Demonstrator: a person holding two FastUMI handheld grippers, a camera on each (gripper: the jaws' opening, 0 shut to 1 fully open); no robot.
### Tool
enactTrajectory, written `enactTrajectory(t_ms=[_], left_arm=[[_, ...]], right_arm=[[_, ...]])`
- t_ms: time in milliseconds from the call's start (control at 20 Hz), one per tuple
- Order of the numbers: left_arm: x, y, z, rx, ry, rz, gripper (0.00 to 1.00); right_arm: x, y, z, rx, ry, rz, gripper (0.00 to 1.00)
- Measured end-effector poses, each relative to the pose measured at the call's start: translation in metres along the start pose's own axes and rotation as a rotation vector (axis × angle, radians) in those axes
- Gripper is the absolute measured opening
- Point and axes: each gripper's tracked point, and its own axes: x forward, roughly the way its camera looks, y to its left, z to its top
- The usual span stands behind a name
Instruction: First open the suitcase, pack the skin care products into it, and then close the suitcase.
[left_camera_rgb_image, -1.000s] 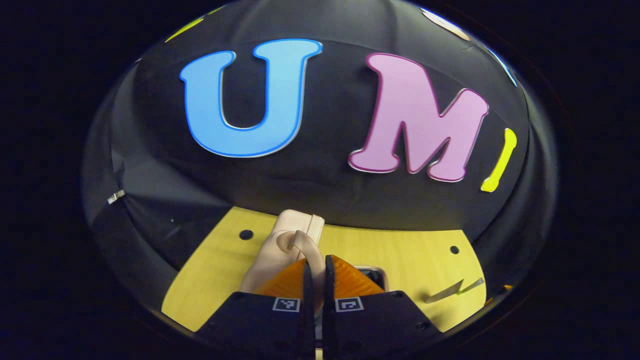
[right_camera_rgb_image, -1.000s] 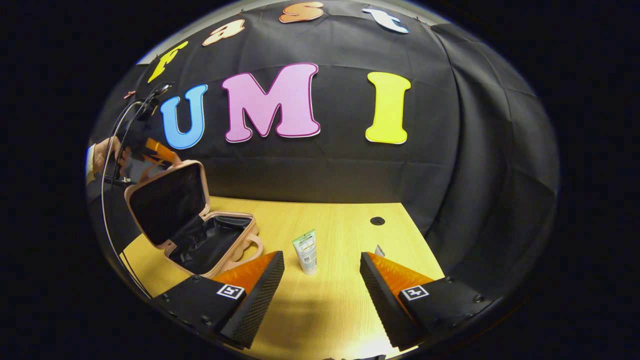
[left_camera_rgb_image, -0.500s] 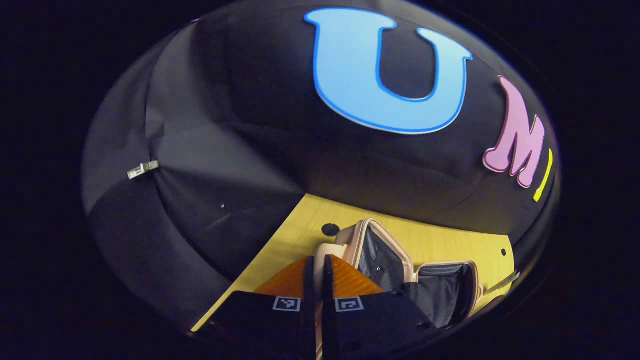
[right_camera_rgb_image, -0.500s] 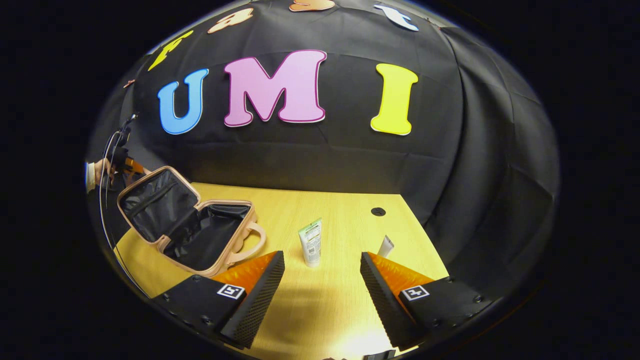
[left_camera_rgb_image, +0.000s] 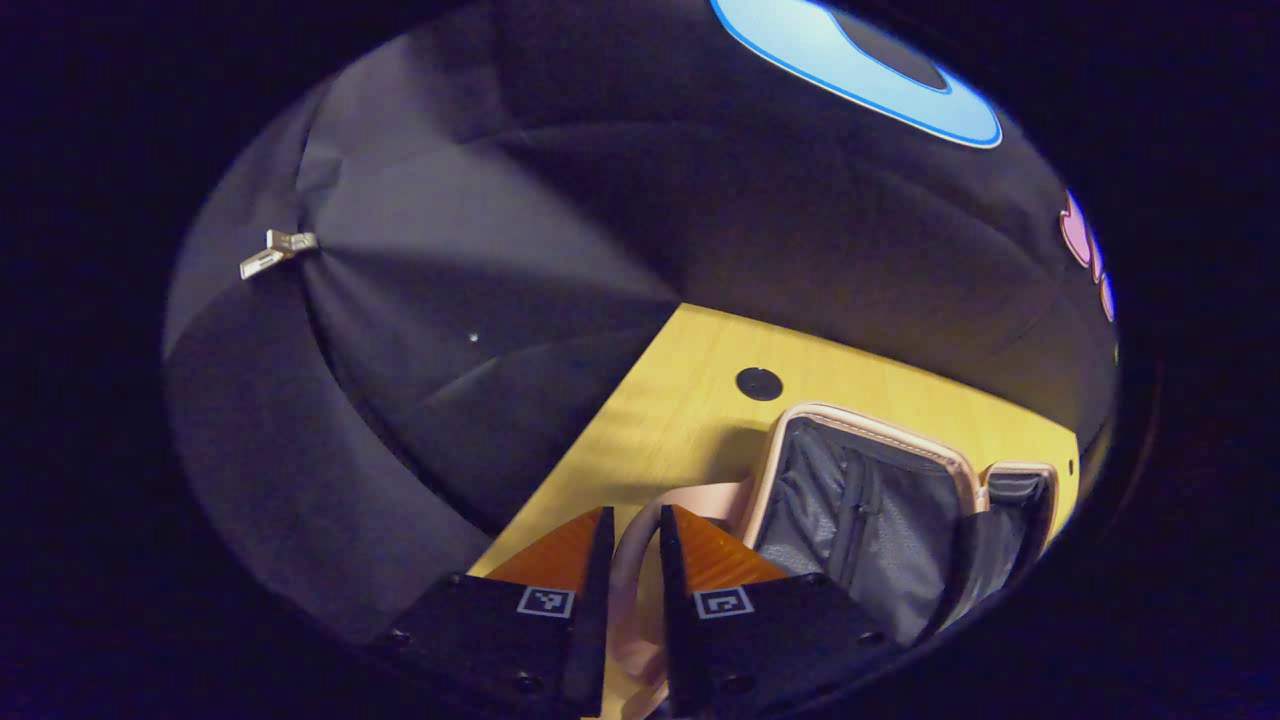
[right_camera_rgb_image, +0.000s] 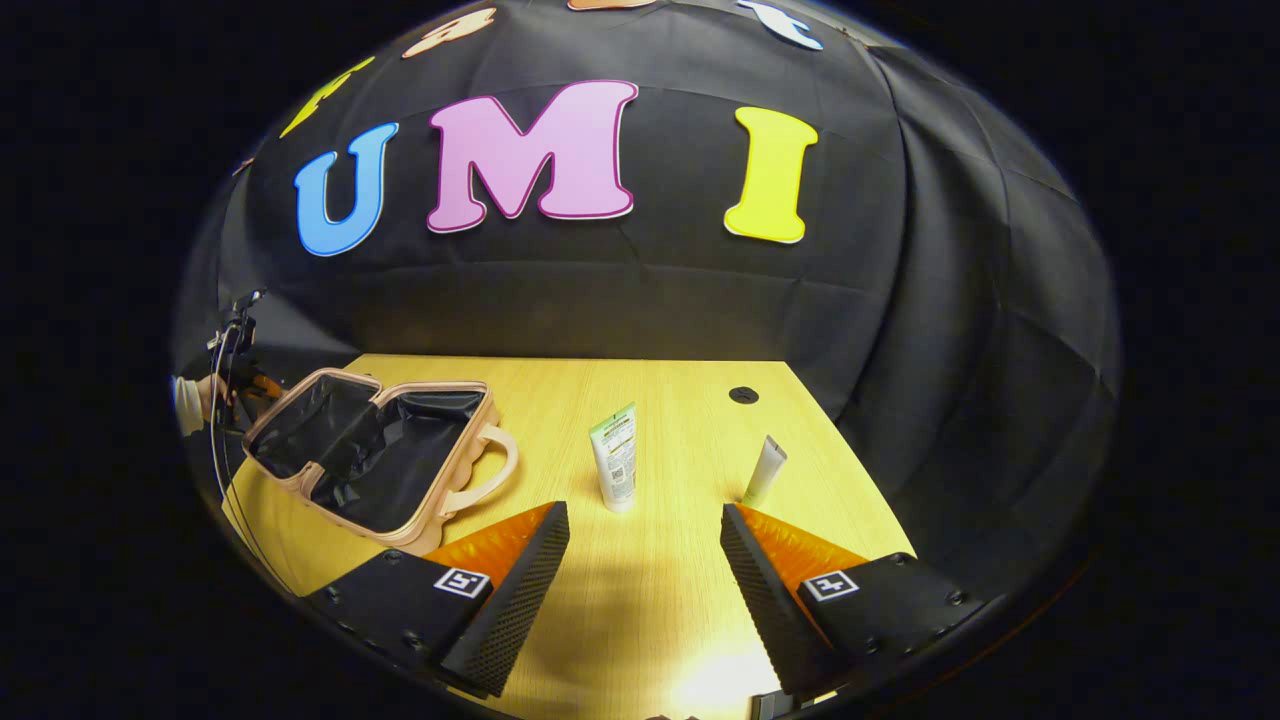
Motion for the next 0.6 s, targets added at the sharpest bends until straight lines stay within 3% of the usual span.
enactTrajectory(t_ms=[50,100,200,250,450,600], left_arm=[[-0.008,-0.002,0.007,0.038,-0.033,0.009,0.31],[-0.018,-0.005,0.013,0.08,-0.068,0.01,0.43],[-0.055,-0.017,0.026,0.124,-0.153,0.003,0.87],[-0.074,-0.031,0.032,0.12,-0.188,-0.019,0.99],[-0.185,-0.097,0.057,0.071,-0.352,-0.103,0.97],[-0.249,-0.158,0.047,0.059,-0.455,-0.166,0.96]], right_arm=[[-0.001,-0.005,0.003,0.006,-0.009,-0.008,0.97],[-0.001,-0.011,0.007,0.009,-0.018,-0.021,0.97],[-0.004,-0.021,0.015,0.024,-0.043,-0.039,0.97],[-0.005,-0.028,0.019,0.031,-0.053,-0.049,0.97],[-0.018,-0.045,0.037,0.055,-0.101,-0.072,0.97],[-0.033,-0.053,0.045,0.058,-0.137,-0.077,0.96]])
